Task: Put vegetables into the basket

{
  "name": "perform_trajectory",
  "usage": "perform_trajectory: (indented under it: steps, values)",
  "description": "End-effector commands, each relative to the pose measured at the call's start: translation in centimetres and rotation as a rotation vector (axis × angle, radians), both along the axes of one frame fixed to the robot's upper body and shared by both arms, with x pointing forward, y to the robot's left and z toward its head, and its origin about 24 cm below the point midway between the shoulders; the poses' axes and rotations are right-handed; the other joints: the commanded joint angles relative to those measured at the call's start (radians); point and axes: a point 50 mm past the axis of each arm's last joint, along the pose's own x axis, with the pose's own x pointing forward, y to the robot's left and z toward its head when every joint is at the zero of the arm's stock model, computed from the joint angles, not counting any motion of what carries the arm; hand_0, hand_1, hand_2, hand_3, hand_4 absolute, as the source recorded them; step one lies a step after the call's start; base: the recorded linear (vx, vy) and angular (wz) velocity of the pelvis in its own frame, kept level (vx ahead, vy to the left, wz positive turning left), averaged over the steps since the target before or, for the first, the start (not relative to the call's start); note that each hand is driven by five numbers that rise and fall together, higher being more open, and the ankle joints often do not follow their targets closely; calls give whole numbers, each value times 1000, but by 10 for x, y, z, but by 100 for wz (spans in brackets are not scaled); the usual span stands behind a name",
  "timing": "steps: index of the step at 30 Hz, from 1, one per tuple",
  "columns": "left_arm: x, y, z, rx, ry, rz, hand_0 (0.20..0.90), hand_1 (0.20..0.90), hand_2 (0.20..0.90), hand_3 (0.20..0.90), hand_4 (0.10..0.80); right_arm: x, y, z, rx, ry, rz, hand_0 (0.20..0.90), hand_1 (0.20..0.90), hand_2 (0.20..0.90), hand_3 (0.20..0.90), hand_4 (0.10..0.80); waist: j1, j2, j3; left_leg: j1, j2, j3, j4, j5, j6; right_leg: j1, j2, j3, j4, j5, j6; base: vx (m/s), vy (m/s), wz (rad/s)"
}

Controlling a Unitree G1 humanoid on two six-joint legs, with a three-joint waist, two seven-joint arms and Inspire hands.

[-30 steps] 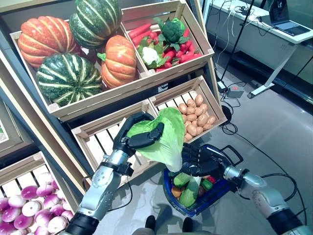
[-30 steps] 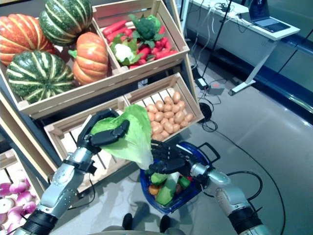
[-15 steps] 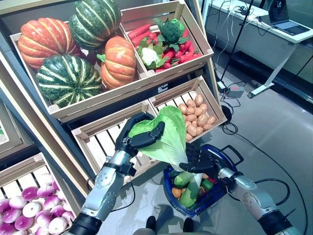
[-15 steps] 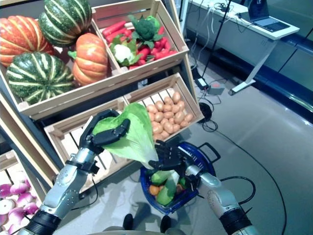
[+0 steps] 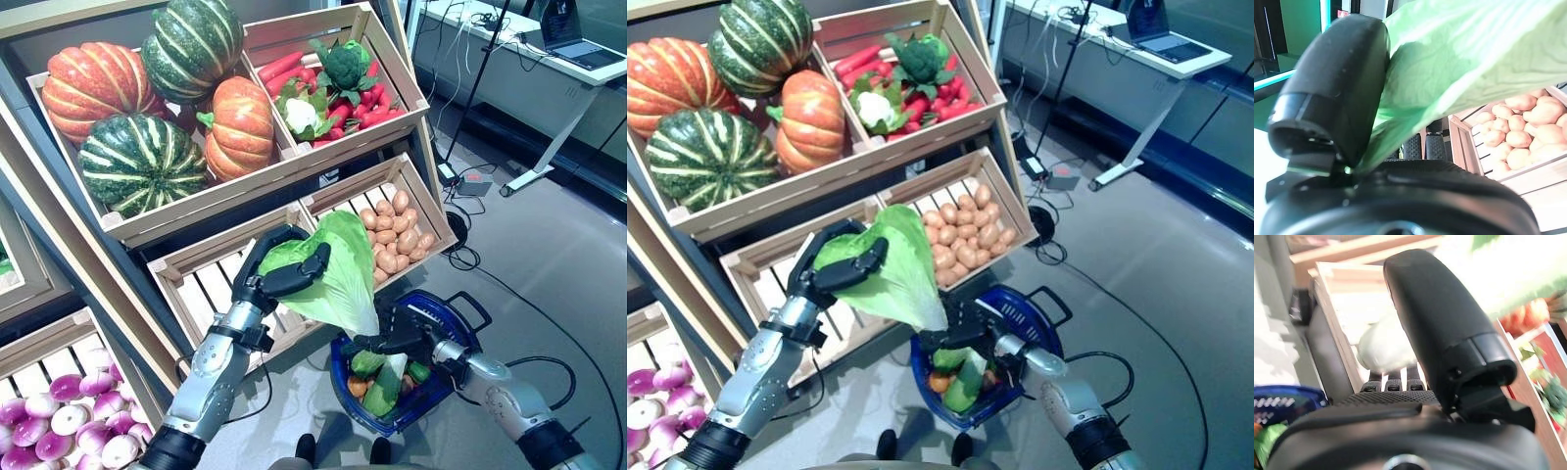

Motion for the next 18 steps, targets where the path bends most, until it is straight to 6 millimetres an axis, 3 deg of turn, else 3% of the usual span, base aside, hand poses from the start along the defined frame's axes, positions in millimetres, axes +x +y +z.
perform_trajectory:
  steps: [1, 12, 13, 14, 18]
  values:
    - [11, -14, 45, -97, -228, -131, 300, 300, 300, 300, 400, 15, 28, 34, 124, -148, 203, 900, 900, 900, 900, 800, 17, -58, -83, -5, -4, 35, 1, -33, -11, 30, -65, -14, 2, 4, 50, 0, 0, 0]
    - [6, -33, 47, -94, -241, -348, 300, 300, 300, 300, 400, 12, 33, 34, 130, -128, 315, 900, 900, 900, 900, 800, 11, -57, -94, 2, -1, 42, 1, -33, -9, 31, -63, -3, 2, 8, 54, 0, 0, 0]
    - [6, -34, 48, -91, -241, -353, 300, 300, 300, 300, 400, 12, 33, 34, 133, -129, 316, 707, 707, 707, 707, 671, 10, -56, -94, 2, -1, 43, 1, -34, -9, 31, -63, -2, 2, 8, 54, 0, 0, 0]
    - [6, -35, 48, -87, -238, -362, 300, 300, 300, 300, 400, 12, 33, 34, 137, -128, 315, 300, 300, 300, 300, 400, 10, -56, -96, 4, -2, 43, 1, -34, -9, 32, -63, -1, 2, 8, 55, 0, 0, 0]
    - [5, -37, 47, -73, -235, -392, 300, 300, 300, 300, 400, 11, 33, 34, 140, -129, 312, 300, 300, 300, 300, 400, 7, -54, -99, 7, -3, 42, 1, -36, -7, 33, -64, 5, 2, 9, 57, 0, 0, 0]
